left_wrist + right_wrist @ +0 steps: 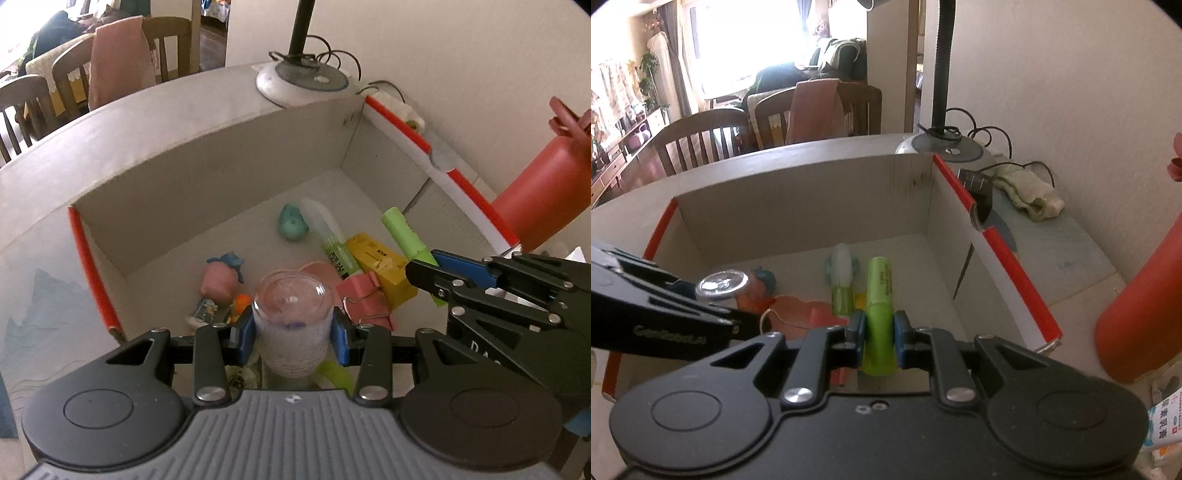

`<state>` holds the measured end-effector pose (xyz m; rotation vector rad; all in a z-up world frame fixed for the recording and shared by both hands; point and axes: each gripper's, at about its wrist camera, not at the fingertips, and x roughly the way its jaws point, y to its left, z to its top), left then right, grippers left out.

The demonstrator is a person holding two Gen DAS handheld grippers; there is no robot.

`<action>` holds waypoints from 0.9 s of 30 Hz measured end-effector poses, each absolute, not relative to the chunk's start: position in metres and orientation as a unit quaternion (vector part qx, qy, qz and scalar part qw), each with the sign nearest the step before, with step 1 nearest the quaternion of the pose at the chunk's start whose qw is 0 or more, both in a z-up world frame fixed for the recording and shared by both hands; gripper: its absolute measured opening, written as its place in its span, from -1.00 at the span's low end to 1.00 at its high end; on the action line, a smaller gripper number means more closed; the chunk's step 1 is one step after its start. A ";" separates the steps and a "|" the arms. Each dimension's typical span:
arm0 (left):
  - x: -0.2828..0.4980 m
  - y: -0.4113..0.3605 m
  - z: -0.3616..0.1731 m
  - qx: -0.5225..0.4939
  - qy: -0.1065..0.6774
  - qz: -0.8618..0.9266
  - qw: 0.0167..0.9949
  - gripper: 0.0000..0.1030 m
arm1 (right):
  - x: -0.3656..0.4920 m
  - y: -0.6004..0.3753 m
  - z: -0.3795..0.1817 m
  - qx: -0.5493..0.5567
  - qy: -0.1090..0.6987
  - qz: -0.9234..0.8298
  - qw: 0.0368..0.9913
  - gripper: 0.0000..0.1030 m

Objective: Organize rigid objects
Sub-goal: 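Lower the bottle into the shoebox and open the left gripper while the right releases the highlighter inside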

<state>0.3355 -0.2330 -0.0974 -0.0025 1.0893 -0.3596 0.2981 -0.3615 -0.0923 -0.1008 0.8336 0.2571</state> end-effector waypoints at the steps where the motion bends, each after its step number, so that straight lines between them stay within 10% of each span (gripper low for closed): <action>1: 0.336 -0.234 -0.099 0.000 0.515 -0.171 0.840 -0.21 | 0.298 -0.362 -0.094 -0.049 0.405 0.127 0.904 -0.71; 27: 0.323 -0.223 -0.089 -0.015 0.491 -0.166 0.855 0.13 | 0.278 -0.359 -0.077 -0.019 0.393 0.132 0.910 -0.33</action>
